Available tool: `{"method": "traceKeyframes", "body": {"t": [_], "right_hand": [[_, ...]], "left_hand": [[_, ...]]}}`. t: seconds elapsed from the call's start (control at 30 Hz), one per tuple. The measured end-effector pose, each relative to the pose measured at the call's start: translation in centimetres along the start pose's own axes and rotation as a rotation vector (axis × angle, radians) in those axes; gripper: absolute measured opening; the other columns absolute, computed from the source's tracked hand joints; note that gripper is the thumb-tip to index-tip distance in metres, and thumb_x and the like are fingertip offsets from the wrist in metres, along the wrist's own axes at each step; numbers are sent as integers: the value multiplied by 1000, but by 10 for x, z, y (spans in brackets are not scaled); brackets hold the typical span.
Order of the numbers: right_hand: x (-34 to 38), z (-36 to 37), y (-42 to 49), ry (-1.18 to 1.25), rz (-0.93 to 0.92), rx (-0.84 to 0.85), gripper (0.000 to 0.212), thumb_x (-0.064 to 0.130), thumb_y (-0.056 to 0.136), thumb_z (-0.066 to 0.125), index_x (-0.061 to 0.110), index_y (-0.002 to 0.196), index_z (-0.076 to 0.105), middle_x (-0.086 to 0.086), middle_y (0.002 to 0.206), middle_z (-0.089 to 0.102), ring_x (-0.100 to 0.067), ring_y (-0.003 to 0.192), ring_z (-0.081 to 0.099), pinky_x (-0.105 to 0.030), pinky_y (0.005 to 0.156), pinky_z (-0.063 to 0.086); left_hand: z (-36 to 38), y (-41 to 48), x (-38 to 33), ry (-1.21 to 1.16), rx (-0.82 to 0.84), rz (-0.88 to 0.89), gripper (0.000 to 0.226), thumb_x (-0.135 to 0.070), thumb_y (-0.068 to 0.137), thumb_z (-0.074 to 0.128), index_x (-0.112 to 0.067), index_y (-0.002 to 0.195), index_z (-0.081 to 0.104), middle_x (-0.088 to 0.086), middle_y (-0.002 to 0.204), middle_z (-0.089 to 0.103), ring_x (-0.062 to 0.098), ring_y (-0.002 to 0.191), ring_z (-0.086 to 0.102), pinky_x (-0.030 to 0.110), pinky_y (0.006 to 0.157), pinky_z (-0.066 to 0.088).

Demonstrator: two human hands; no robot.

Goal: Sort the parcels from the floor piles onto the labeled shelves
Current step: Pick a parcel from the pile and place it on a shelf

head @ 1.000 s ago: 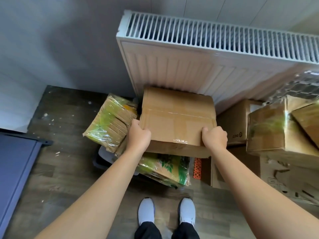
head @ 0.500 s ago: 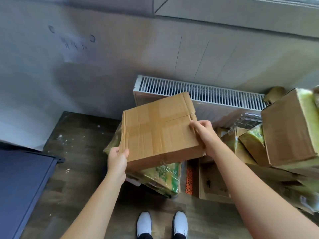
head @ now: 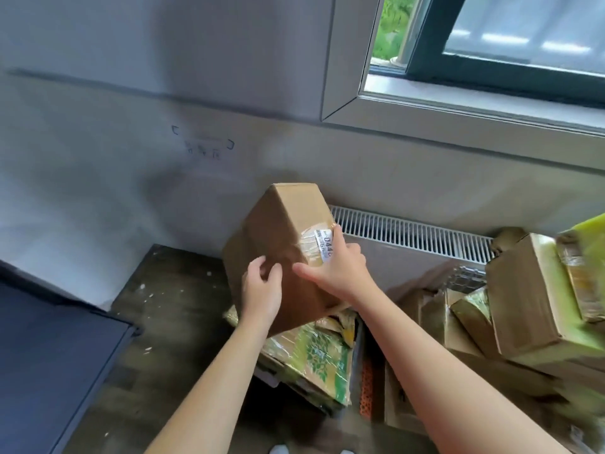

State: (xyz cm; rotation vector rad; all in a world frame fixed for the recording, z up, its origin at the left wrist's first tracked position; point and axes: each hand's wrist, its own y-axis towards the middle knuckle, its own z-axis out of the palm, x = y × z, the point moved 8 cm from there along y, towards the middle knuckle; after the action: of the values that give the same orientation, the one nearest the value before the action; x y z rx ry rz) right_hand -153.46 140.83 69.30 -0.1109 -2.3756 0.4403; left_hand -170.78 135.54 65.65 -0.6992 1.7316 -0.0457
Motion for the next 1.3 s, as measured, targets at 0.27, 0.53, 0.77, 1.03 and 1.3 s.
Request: {"method": "traceKeyframes", "body": {"t": [0.27,0.53,0.77,1.03,1.3], "right_hand": [[55,-9,-19,-14,-251,-110,89,49,75,76,14,145,34,-3,126,44,-21,125,39,-28,95,37],[86,1,-36,-80,-477,-250,42,16,84,70,10,124,59,-9,113,53,-27,108,50,-30,88,41],[115,26,-57,-277,-763,-97,38,24,81,52,8,114,62,-11,103,54,-29,91,51,-41,76,47],[69,-33,-24,-90,-415,-169,27,20,93,58,15,117,68,-4,124,62,-20,110,58,-36,97,46],[11,-80,-16,132,52,-422,82,35,86,69,11,151,25,-12,153,25,-30,141,22,-45,111,26]], "left_hand": [[-12,-5,-21,-337,102,-152,56,-52,87,65,-18,131,56,2,122,66,22,107,65,43,94,54],[-22,5,-23,-237,79,-161,110,-73,64,72,-32,153,20,6,152,39,28,132,47,51,105,45],[-29,12,-16,-490,125,-344,138,-70,28,90,-7,141,42,10,119,67,27,101,70,43,89,58],[-36,6,-5,-651,68,-226,78,-52,67,76,-17,133,54,9,121,67,27,107,66,42,87,55],[-26,-7,-8,-743,130,-136,65,-50,75,64,-21,132,57,9,126,66,28,114,63,46,91,53]]}}
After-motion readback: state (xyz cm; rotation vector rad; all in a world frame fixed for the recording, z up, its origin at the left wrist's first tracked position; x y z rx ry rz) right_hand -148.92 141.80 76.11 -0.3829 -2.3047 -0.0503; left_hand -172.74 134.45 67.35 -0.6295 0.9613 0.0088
